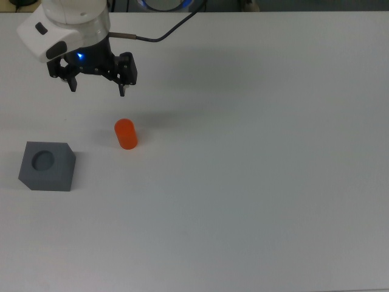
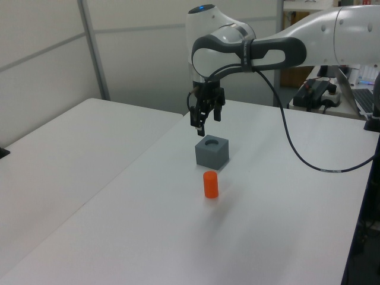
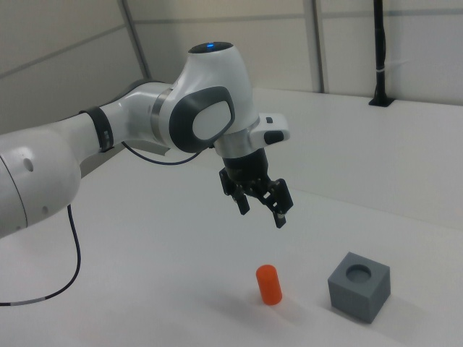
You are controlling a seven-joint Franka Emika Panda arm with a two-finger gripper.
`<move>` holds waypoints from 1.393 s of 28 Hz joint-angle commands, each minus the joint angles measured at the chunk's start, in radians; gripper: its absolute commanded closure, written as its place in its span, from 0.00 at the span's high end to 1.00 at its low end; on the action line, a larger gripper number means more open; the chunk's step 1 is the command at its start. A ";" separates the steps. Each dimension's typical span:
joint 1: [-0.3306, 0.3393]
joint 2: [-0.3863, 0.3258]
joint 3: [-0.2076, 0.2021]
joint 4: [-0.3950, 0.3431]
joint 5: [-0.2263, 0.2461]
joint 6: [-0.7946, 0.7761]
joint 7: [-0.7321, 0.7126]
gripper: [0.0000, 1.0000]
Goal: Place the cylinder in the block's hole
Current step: 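Move the open gripper over the orange cylinder and descend, then lower the gripper around the orange cylinder and close on it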
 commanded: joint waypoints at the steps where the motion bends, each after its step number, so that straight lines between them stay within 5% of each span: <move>1: -0.007 -0.010 0.002 -0.012 -0.028 -0.020 -0.043 1.00; 9: -0.001 -0.036 0.002 -0.068 -0.025 0.023 -0.057 1.00; 17: 0.005 -0.102 0.004 -0.245 -0.017 0.176 -0.176 1.00; 39: 0.054 0.091 0.013 -0.250 -0.052 0.323 -0.269 1.00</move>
